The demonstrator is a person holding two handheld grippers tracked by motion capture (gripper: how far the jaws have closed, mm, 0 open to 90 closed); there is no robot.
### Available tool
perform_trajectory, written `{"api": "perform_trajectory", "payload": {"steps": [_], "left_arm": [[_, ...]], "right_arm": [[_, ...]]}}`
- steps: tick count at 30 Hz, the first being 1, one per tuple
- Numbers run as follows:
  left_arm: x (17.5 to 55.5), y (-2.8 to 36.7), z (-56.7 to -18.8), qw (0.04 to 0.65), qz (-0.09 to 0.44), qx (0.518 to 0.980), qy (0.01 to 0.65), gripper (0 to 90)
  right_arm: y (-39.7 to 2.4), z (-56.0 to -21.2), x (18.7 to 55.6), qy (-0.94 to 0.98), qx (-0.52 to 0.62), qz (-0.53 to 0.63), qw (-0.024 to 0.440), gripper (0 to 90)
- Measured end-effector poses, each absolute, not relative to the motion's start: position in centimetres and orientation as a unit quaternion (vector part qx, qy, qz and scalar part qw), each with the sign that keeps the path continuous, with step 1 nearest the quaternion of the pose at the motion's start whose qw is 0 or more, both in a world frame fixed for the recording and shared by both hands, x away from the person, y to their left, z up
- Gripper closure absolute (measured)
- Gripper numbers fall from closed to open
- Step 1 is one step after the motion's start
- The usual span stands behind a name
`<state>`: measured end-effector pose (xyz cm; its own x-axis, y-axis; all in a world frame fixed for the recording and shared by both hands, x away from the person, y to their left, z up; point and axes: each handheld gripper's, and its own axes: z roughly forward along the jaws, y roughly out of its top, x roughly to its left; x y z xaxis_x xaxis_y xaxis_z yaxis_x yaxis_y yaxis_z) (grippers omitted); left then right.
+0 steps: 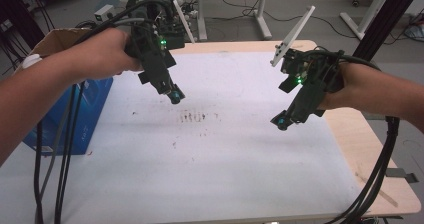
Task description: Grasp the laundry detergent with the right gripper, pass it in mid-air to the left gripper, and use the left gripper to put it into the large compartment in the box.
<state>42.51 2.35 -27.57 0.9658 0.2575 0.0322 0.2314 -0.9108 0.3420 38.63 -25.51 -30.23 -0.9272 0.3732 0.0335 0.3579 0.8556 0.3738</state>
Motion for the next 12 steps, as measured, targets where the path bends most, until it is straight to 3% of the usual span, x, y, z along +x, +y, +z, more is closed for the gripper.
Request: {"api": "perform_trajectory", "payload": {"steps": [12], "left_arm": [[42.82, 2.92, -27.81, 0.170, 0.041, 0.974, 0.142, 1.6]], "right_arm": [[-25.43, -30.38, 38.63, 0.961, 0.190, 0.201, 0.021, 1.2]]}}
